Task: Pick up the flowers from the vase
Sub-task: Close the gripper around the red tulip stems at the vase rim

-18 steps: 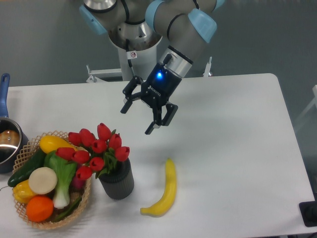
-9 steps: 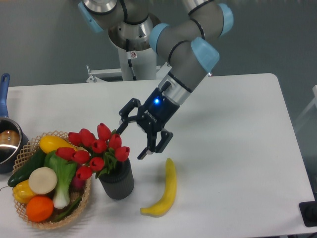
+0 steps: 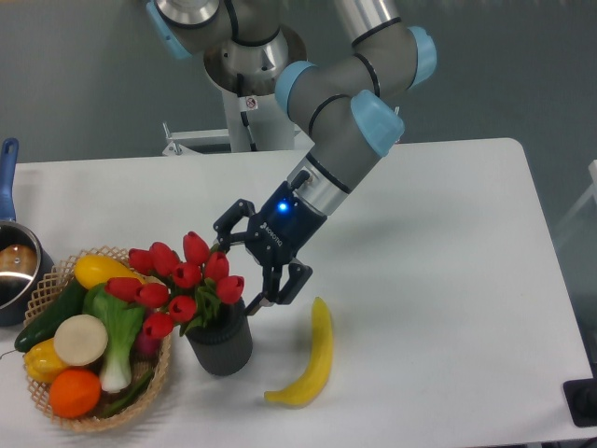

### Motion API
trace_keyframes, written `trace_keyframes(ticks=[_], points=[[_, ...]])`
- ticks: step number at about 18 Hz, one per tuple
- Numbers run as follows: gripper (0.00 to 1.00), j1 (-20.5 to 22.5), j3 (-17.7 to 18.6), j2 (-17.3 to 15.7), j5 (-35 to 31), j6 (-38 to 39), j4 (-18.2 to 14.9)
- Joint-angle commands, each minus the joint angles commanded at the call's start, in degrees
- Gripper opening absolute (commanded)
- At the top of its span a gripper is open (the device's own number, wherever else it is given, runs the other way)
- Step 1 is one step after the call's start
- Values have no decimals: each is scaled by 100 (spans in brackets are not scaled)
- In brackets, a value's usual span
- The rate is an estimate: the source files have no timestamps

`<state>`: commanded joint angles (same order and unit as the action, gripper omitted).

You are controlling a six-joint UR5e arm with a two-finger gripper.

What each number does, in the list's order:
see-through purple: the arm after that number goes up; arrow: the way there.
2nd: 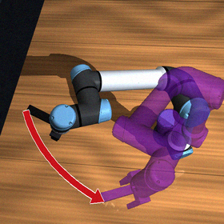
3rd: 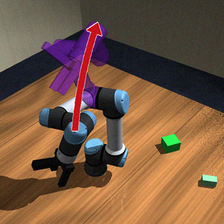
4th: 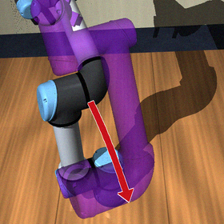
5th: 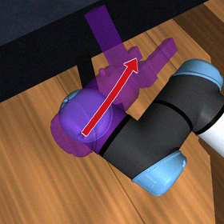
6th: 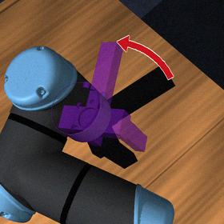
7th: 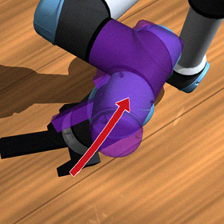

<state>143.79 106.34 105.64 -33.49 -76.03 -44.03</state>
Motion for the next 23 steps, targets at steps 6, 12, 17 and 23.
trace_keyframes(ticks=[6, 12, 17, 23], points=[[100, -114, -88, 175, 26, 44, 9], [100, -123, -70, 158, 334, 290, 9], [100, -123, -53, 193, 580, 290, 9], [81, -123, -88, 246, 580, 273, 9]])
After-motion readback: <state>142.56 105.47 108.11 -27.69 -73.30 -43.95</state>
